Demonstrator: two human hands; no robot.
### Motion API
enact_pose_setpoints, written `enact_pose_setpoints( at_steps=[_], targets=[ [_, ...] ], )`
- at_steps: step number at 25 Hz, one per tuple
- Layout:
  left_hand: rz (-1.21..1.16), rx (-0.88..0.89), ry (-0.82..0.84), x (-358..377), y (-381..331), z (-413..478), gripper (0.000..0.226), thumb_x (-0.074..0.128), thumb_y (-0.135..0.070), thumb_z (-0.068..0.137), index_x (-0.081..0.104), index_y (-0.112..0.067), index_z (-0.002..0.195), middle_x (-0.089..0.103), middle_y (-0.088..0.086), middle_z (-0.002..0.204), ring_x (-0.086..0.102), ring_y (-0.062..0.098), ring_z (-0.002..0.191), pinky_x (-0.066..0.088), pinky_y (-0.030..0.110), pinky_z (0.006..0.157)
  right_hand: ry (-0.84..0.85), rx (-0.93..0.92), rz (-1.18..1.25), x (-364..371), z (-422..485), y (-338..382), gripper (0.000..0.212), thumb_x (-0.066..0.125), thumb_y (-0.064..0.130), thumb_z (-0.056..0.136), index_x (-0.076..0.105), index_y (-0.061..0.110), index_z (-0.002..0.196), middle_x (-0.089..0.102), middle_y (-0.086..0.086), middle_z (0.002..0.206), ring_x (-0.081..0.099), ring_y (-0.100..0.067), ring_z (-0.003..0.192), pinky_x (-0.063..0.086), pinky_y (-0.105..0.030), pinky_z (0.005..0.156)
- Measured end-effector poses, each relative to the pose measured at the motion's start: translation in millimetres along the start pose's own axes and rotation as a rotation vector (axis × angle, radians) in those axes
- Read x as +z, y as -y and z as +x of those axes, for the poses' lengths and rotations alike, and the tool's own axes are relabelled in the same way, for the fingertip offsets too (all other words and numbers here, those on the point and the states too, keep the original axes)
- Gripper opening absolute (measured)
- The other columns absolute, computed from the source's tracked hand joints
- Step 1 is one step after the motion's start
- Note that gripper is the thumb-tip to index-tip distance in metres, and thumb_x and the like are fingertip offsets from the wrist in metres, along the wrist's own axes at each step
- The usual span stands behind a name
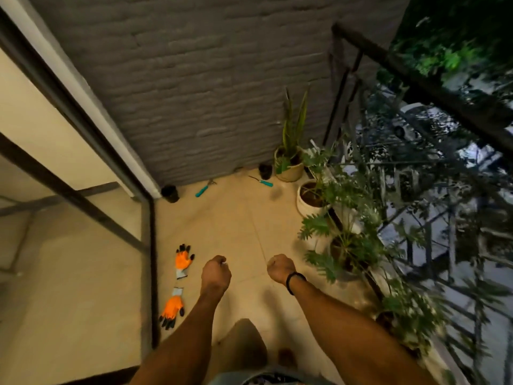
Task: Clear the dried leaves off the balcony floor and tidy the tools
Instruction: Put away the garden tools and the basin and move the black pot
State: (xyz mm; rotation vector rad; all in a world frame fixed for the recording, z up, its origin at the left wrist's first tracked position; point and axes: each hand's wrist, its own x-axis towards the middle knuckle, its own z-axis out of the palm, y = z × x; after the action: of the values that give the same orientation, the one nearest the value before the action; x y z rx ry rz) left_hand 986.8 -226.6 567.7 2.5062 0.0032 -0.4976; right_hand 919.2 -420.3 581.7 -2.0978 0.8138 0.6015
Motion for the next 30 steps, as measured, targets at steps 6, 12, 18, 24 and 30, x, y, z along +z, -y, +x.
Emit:
enact_pose_setpoints(
  at_steps=[6, 12, 18, 24, 30],
  targets=[
    [-0.008, -0.065, 0.048, 12, -37, 127, 0.030, 0.051, -0.014, 0.099, 0.064, -0.008, 0.125, 0.067, 0.012, 0.124, 0.062, 0.027, 0.112, 0.044, 0.027, 0.085, 0.065, -0.044, -0.174, -43, 127, 59, 0.020, 0.047, 0.013, 0.094, 0.062, 0.008, 0.081, 0.067, -0.011, 0.093, 0.060, -0.026, 0.086, 0.042, -0.027, 0.069],
    [-0.010, -0.060, 0.056, -10, -86, 257, 0.030, 0.053, -0.010, 0.098, 0.064, -0.007, 0.126, 0.067, 0.013, 0.124, 0.063, 0.028, 0.113, 0.045, 0.026, 0.084, 0.087, -0.001, -0.190, -81, 233, 138, 0.026, 0.045, 0.015, 0.096, 0.062, 0.003, 0.082, 0.062, -0.017, 0.089, 0.058, -0.027, 0.080, 0.048, -0.035, 0.071],
    [0.007, -0.102, 0.053, -36, -118, 371, 0.033, 0.052, -0.011, 0.098, 0.063, -0.006, 0.129, 0.065, 0.013, 0.129, 0.059, 0.031, 0.121, 0.045, 0.034, 0.097, 0.160, 0.064, -0.144, -115, 324, 211, 0.019, 0.050, 0.026, 0.092, 0.067, 0.019, 0.096, 0.069, -0.003, 0.107, 0.063, -0.027, 0.106, 0.051, -0.031, 0.089],
    [-0.067, -0.270, -0.046, -57, -141, 463, 0.033, 0.053, -0.012, 0.098, 0.062, -0.006, 0.129, 0.066, 0.012, 0.128, 0.060, 0.028, 0.120, 0.043, 0.031, 0.101, 0.240, -0.009, -0.273, -145, 426, 286, 0.026, 0.048, 0.019, 0.097, 0.067, 0.008, 0.110, 0.067, -0.009, 0.115, 0.063, -0.026, 0.108, 0.050, -0.029, 0.088],
    [-0.174, -0.475, -0.125, -70, -142, 525, 0.032, 0.053, -0.012, 0.097, 0.063, -0.009, 0.128, 0.067, 0.011, 0.125, 0.061, 0.027, 0.116, 0.046, 0.032, 0.096, 0.409, -0.132, -0.493, -157, 509, 369, 0.020, 0.049, 0.013, 0.095, 0.061, 0.010, 0.080, 0.062, -0.007, 0.090, 0.061, -0.025, 0.094, 0.050, -0.032, 0.082]
  ],
)
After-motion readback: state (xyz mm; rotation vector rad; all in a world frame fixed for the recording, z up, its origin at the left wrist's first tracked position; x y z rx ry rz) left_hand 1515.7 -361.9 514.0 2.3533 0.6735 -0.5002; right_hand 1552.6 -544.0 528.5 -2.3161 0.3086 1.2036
